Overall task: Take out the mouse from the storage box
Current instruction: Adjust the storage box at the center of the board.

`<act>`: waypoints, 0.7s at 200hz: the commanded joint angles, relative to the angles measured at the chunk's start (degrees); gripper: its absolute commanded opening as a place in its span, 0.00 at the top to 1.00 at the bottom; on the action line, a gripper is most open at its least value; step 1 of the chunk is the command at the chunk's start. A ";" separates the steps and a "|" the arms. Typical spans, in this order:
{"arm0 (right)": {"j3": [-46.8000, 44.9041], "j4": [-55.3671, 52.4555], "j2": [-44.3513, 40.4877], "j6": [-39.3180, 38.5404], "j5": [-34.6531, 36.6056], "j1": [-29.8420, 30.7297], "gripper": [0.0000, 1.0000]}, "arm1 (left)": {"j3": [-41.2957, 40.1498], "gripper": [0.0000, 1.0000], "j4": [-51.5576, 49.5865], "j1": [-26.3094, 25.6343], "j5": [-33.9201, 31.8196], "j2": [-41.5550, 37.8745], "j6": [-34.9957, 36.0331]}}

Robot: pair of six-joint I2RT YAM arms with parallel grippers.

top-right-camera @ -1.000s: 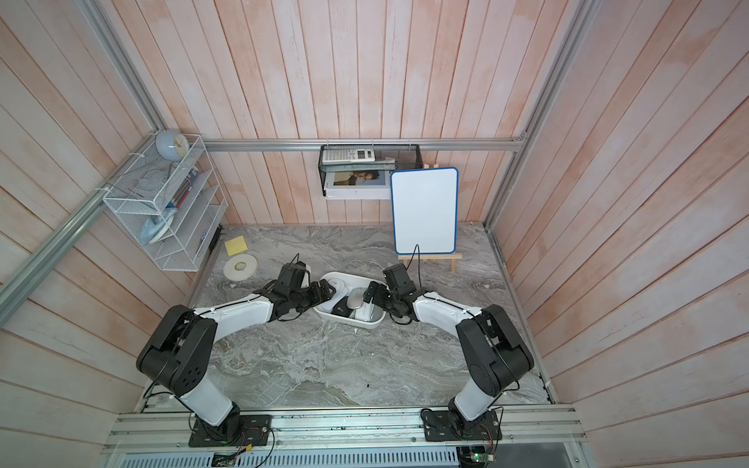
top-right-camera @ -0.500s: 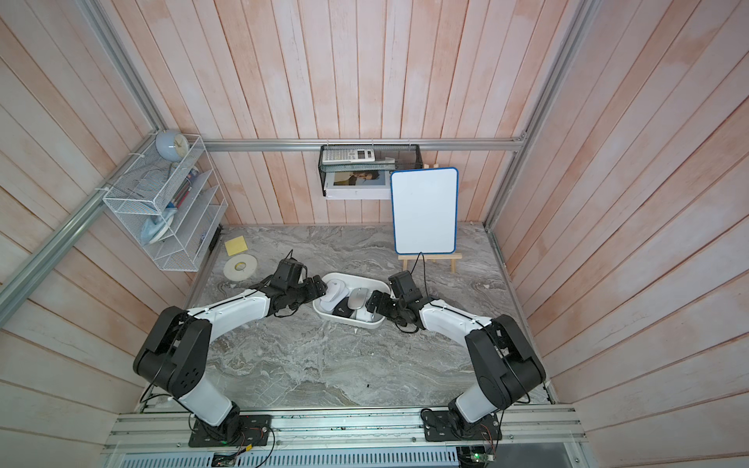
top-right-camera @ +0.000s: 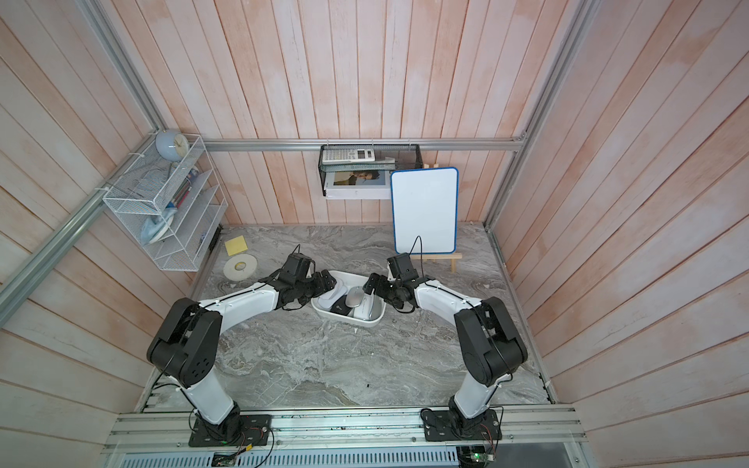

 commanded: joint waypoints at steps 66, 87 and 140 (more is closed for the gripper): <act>-1.09 -3.20 -1.91 -1.27 0.33 -1.59 0.03 | 2.09 0.10 -1.68 0.57 -3.05 0.35 0.35; -6.76 -0.85 -5.81 0.81 -0.77 -1.04 0.03 | 0.95 0.10 -0.94 1.10 -2.33 0.42 0.75; -19.03 10.29 -12.71 10.25 -3.50 3.32 0.03 | 0.52 0.10 1.08 1.11 -0.21 1.10 1.09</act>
